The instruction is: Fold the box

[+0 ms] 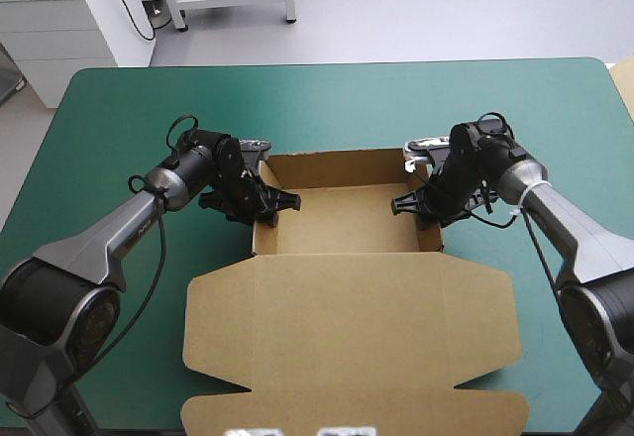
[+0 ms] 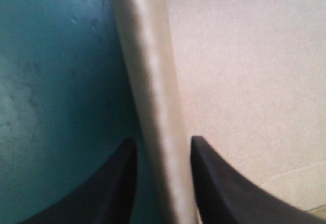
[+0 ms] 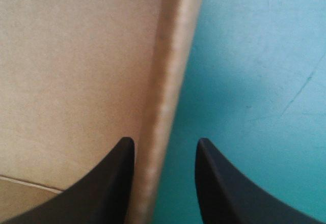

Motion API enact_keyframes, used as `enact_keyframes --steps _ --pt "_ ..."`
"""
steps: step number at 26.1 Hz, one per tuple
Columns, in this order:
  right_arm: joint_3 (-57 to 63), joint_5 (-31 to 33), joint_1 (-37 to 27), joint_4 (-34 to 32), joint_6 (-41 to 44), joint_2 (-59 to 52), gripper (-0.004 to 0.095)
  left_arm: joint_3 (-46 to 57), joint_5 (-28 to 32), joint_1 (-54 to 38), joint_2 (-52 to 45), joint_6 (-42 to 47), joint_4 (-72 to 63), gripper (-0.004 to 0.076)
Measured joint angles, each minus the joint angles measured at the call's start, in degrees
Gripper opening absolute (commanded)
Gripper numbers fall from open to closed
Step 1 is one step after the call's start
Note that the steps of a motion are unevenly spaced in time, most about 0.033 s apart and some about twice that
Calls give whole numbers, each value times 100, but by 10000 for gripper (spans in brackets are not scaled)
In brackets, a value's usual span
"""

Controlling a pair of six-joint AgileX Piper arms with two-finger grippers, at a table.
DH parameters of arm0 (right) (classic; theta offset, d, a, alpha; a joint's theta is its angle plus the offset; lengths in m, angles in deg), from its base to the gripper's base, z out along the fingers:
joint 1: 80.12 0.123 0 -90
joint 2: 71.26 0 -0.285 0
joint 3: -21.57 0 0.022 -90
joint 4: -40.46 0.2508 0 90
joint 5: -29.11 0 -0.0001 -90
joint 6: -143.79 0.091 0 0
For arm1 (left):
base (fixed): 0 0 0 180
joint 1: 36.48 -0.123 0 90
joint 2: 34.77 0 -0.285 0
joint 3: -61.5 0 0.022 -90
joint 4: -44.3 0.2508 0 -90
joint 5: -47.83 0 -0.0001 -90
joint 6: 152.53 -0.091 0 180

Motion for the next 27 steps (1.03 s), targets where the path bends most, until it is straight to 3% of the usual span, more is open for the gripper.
enact_keyframes --steps 3,22,25,27 --pt "-200 97 6 -149 119 12 422 -11 0 -6 0 -26 84 559" --pt "-1622 796 6 -324 170 -6 421 -1748 -1279 -6 67 -45 203 551" --pt "-1743 816 6 -318 127 -185 419 -1982 -1314 -6 -222 -50 190 491" --pt "-1748 826 6 -306 168 -313 420 -2033 -1335 -6 -584 -221 298 309"
